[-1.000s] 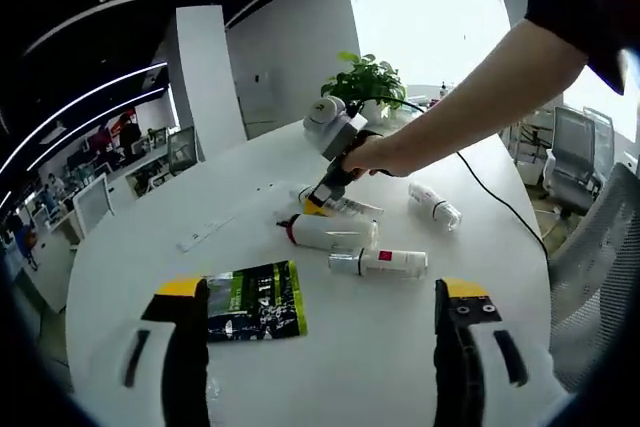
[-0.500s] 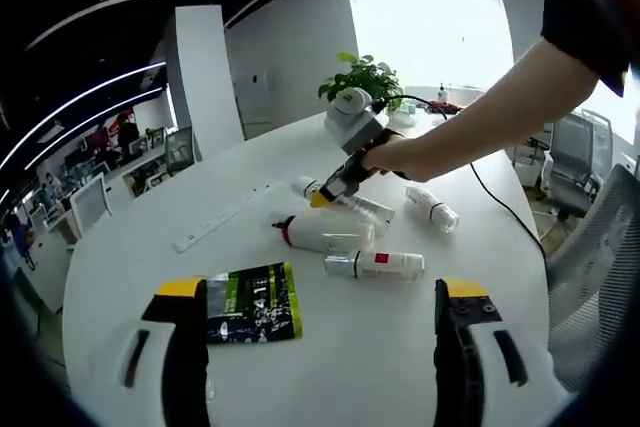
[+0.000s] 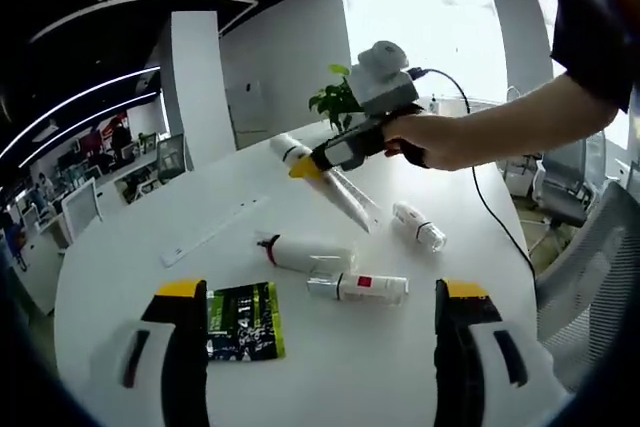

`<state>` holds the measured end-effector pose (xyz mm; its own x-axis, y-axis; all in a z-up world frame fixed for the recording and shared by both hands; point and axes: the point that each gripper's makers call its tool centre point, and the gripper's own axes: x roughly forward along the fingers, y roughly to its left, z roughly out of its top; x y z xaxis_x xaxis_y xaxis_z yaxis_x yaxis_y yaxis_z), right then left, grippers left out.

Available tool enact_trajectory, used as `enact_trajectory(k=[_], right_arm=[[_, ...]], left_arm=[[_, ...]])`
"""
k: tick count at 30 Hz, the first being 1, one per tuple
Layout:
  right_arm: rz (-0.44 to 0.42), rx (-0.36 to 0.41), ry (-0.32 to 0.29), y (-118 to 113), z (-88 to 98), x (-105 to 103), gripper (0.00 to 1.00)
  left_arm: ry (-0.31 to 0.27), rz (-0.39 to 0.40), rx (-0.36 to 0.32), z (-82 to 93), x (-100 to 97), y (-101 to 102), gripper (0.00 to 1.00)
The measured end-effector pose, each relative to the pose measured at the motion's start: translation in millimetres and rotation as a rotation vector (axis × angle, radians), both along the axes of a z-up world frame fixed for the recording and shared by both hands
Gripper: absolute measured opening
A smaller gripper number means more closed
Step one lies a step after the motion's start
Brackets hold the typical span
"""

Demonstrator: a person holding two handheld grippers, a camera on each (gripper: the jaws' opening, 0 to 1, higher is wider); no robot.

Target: Arrange the skincare products in the storage area until every visible bottle or jar stands upright without overlapping.

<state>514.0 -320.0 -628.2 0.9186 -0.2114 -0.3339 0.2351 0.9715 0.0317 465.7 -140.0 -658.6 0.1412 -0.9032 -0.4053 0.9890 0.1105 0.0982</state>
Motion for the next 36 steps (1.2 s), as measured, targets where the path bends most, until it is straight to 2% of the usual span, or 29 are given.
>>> enact_trajectory(k=[4, 5, 6, 10, 12, 15, 17, 20, 25, 31, 34, 36], right_arm=[[0.056, 0.052, -0.108, 40, 42.9, 0, 0.22], [0.06, 0.061, -0.12, 45, 47.1, 0, 0.23], [0.088, 0.07, -0.152, 60, 59.4, 1, 0.23], [0.132, 0.092, -0.22, 100, 88.3, -1, 0.23], [0.144, 0.096, -0.248, 113, 97.7, 0, 0.23], [0.176, 0.047, -0.278, 137, 115.8, -3, 0.23], [0.19, 0.059, -0.302, 149, 123.8, -5, 0.23], [0.21, 0.064, -0.325, 165, 135.6, -8, 0.23], [0.241, 0.052, -0.36, 184, 157.6, -16, 0.23], [0.249, 0.032, -0.389, 196, 175.2, -28, 0.23], [0.253, 0.03, -0.402, 206, 183.7, -37, 0.23], [0.257, 0.028, -0.417, 212, 191.3, -42, 0.24]], left_arm=[[0.027, 0.006, -0.039, 14.6, -2.2, -3, 0.89], [0.035, 0.01, -0.052, 20.5, -2.3, -4, 0.89], [0.036, 0.012, -0.059, 22.8, -2.2, -4, 0.89], [0.014, 0.028, -0.091, 41.2, -1.5, -3, 0.88], [0.032, 0.04, -0.119, 51.3, -2.3, -2, 0.88], [0.034, 0.059, -0.153, 65.8, -3.0, 3, 0.86], [0.032, 0.071, -0.174, 74.3, -2.8, 6, 0.83], [0.071, 0.082, -0.231, 93.9, -5.1, 9, 0.8], [0.075, 0.076, -0.235, 106.4, -7.0, 18, 0.7], [0.147, 0.088, -0.284, 126.8, -16.0, 27, 0.61], [0.144, 0.074, -0.292, 137.0, -21.1, 27, 0.53], [0.12, 0.069, -0.305, 145.6, -22.5, 28, 0.47]])
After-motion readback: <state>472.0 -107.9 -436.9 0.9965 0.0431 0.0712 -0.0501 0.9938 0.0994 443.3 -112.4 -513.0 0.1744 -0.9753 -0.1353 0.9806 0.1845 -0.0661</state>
